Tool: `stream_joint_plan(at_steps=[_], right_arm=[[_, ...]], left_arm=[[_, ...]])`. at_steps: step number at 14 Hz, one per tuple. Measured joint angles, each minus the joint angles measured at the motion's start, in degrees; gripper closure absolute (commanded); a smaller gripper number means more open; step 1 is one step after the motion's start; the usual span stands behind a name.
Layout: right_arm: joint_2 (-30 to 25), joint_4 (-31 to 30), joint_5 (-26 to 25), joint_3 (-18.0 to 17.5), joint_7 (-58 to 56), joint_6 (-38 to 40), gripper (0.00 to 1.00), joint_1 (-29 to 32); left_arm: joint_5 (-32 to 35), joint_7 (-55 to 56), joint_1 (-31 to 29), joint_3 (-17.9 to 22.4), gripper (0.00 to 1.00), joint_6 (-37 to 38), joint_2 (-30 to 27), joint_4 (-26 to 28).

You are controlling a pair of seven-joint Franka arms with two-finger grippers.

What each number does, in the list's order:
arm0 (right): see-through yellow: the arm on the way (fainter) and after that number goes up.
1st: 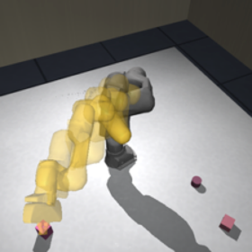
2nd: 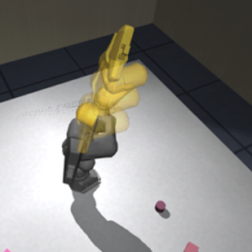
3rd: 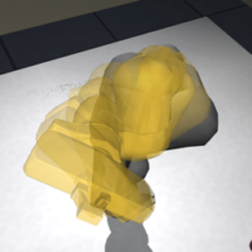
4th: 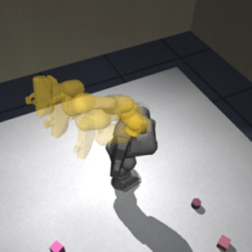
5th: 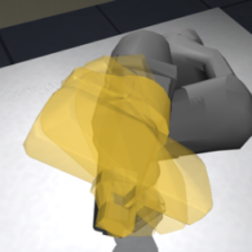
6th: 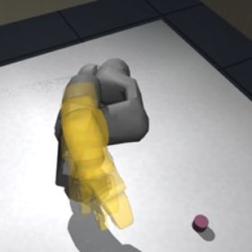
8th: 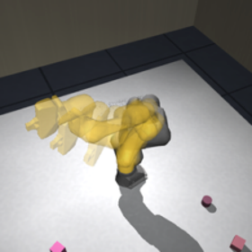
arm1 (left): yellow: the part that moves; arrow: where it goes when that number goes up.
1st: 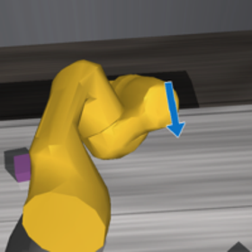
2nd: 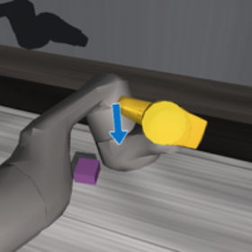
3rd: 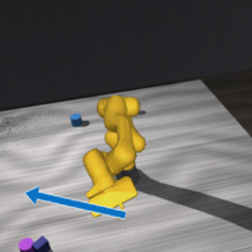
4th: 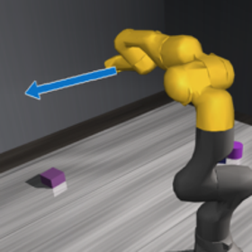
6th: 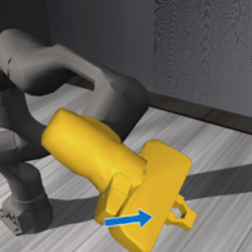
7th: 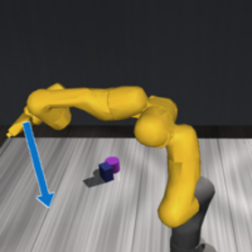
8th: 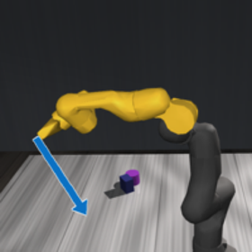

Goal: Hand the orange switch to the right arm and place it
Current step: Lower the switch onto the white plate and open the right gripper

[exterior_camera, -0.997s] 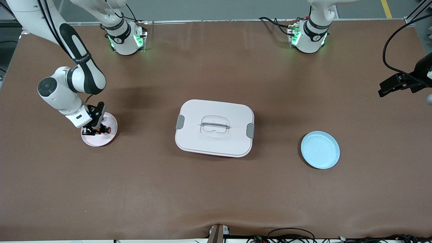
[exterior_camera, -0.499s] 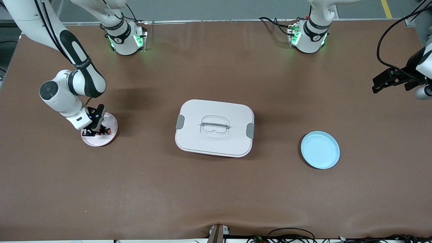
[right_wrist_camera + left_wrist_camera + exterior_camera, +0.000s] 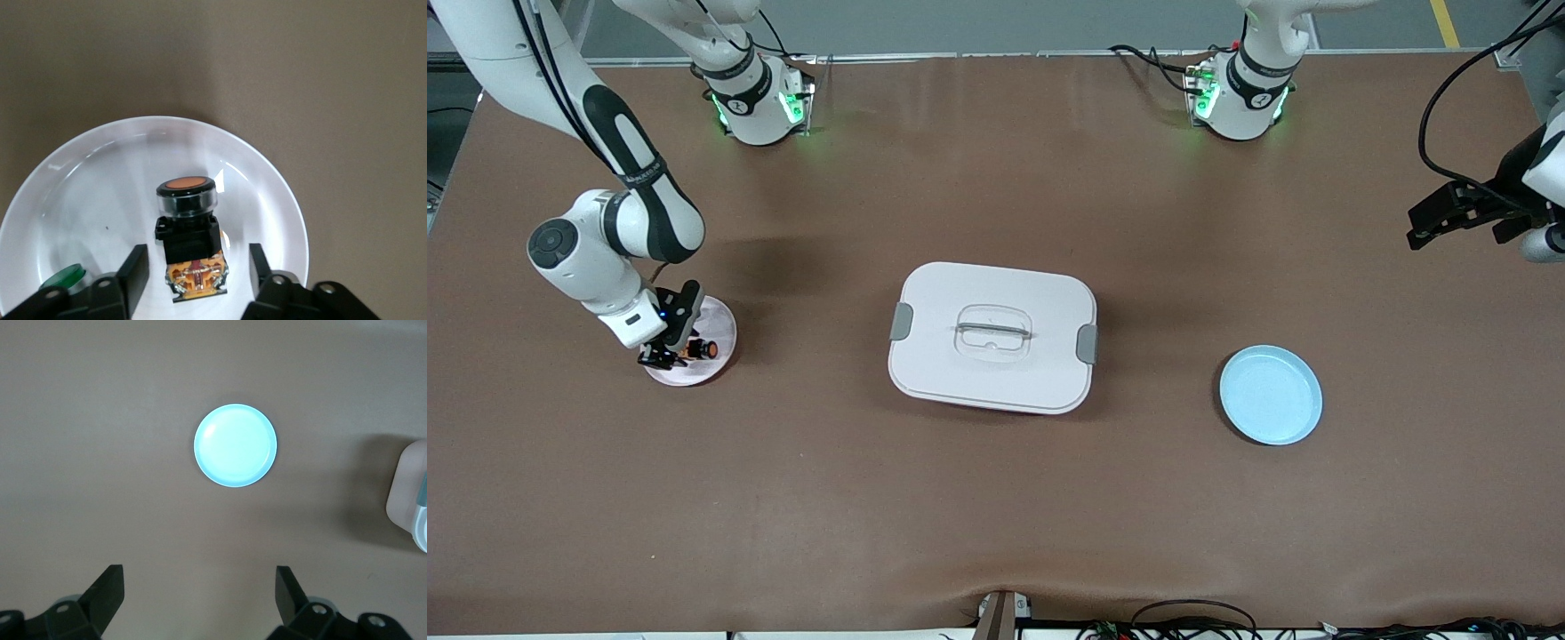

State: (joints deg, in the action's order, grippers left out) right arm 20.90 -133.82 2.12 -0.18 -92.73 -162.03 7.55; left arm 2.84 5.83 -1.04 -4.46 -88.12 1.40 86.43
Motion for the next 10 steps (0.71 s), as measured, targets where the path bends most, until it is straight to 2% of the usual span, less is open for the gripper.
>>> stream_joint_plan(at_steps=[2,4,7,10], right_arm=[[0.0,0.4,0.2,0.0,0.1,1.5,0.0,0.1],[-0.2,1.8,2.9,-0.1,0.2,6.0,0.0,0.1],[-2.0,5.6,7.7,-0.1,0.5,16.3,0.0,0.2],[-3.9,11.9,8.1,0.0,4.8,30.3,0.0,1.6]], left_arm=[[0.0,0.0,0.0,0.0,0.0,-0.1,0.0,0.3],[0.0,0.0,0.0,0.0,0.0,-0.1,0.0,0.5],[0.0,0.0,0.0,0.0,0.0,-0.3,0.0,0.6],[0.0,0.0,0.0,0.0,0.0,-0.4,0.0,0.6]])
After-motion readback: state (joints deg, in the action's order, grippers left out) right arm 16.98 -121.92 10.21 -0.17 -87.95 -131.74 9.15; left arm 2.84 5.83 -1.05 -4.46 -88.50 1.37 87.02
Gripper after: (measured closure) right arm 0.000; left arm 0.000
